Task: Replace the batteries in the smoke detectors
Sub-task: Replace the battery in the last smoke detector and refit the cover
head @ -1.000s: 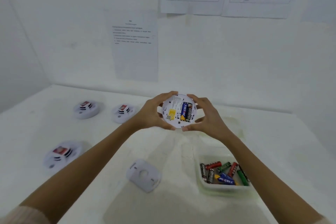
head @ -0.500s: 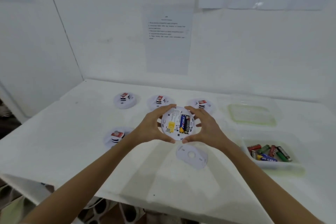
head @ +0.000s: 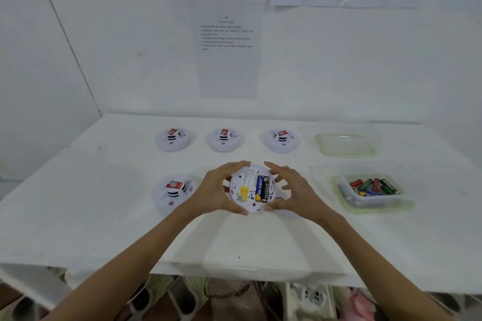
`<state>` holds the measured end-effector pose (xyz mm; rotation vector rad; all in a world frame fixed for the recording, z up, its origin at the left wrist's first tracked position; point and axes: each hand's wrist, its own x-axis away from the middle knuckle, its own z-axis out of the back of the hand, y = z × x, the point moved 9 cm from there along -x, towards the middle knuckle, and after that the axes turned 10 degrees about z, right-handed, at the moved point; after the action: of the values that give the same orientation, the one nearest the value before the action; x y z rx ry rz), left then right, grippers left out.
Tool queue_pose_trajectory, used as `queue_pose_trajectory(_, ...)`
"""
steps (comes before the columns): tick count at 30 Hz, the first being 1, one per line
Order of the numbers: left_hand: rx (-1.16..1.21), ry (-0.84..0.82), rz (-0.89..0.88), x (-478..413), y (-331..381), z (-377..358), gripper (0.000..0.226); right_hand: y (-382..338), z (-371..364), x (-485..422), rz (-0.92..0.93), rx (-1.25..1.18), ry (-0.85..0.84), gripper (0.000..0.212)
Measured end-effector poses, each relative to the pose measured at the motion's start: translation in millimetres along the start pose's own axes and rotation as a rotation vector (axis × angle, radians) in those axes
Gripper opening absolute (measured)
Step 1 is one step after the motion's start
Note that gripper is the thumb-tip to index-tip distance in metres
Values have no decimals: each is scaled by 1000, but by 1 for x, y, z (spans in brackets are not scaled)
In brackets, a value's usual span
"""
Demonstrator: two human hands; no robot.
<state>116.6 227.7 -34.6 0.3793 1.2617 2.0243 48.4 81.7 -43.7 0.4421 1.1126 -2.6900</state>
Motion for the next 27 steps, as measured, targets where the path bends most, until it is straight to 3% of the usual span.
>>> queue_pose_trajectory(4, -3, 25, 32, 3, -6, 6, 96, 24, 4, 10, -115, 23, -25, 92)
queue_pose_trajectory(7, 14, 40, 62, 3, -10, 13, 96, 43, -3, 22, -238, 184, -183, 97)
queue_pose_trajectory(10, 32, 62, 76, 2, -10, 19, 96, 44, -9, 24, -206, 339, -231, 101)
queue_pose_trajectory(14, 56, 91, 79, 4, -5, 25, 96, 45, 1, 16, -185, 381, -102, 63)
queue_pose_trajectory(17, 63, 115, 92, 5, -4, 28, 96, 42, 26, 15, -212, 193, 135, 61)
queue_pose_trajectory(20, 81, 146, 99, 6, -2, 29, 97, 8, 47, 4, 20, -16, 303, 62)
queue_pose_trajectory(23, 84, 153, 86, 4, 5, 26, 97, -31, 42, -8, 241, -19, 221, 65)
queue_pose_trajectory(27, 96, 162, 75, -2, 15, 18, 97, -46, 30, -22, 302, 72, 121, 71)
